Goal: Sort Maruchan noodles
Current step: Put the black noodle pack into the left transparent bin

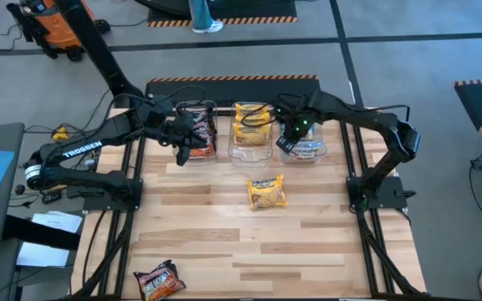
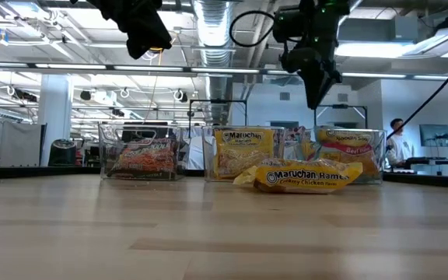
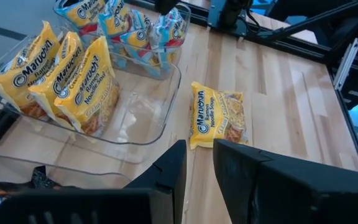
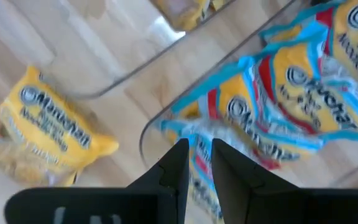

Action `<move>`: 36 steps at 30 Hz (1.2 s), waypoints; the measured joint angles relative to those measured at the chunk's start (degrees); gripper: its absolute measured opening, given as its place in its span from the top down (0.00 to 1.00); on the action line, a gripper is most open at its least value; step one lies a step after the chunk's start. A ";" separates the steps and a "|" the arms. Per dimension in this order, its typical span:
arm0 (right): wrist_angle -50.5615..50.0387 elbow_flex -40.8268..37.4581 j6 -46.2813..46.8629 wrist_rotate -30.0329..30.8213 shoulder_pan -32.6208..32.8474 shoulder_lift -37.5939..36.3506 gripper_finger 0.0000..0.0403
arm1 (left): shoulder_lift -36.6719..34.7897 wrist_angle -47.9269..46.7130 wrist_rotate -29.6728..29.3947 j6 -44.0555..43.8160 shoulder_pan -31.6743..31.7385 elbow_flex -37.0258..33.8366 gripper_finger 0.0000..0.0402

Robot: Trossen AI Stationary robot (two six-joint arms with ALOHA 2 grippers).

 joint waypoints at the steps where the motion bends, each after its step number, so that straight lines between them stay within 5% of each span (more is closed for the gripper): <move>1: -1.28 0.70 0.03 0.00 0.32 0.00 0.77 | 0.00 0.00 0.00 -0.64 0.00 0.00 0.83; 19: -11.61 2.69 4.48 -1.29 13.23 -0.02 0.77 | -9.05 -0.35 0.59 -12.25 -7.88 0.00 0.83; 28: -12.00 2.69 4.74 -1.42 17.36 -0.20 0.77 | -10.25 -0.94 -0.69 -23.38 -17.88 0.00 0.83; 36: -12.00 2.74 4.92 -1.46 19.12 -1.91 0.77 | -10.21 -13.68 -1.38 -35.50 -29.35 0.00 0.83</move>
